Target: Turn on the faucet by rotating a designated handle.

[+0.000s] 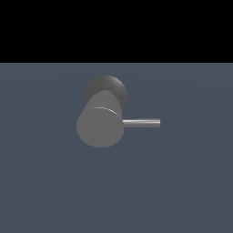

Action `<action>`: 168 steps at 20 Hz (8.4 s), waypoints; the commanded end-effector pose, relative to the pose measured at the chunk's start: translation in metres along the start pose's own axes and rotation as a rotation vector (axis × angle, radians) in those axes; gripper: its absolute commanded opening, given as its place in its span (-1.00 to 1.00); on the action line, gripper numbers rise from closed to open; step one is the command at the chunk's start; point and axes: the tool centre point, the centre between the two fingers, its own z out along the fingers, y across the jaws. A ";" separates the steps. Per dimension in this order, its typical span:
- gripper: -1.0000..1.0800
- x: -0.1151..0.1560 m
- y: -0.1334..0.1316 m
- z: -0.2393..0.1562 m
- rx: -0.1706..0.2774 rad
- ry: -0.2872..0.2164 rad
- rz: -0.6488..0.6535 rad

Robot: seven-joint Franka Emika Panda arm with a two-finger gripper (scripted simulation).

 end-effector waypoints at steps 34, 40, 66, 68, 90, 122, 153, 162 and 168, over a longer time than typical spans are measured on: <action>-1.00 0.034 0.010 -0.054 0.367 0.235 0.007; -1.00 0.051 0.044 -0.089 0.572 0.385 0.082; -1.00 0.067 0.322 -0.073 1.200 0.919 0.815; -1.00 0.062 0.345 -0.056 1.223 0.942 0.899; -1.00 -0.025 0.471 0.141 1.229 0.977 1.637; -1.00 -0.053 0.467 0.225 1.281 0.879 1.985; -1.00 -0.057 0.438 0.233 1.233 0.841 2.109; -1.00 -0.057 0.444 0.229 1.205 0.870 2.138; -1.00 -0.048 0.423 0.222 1.213 0.861 2.131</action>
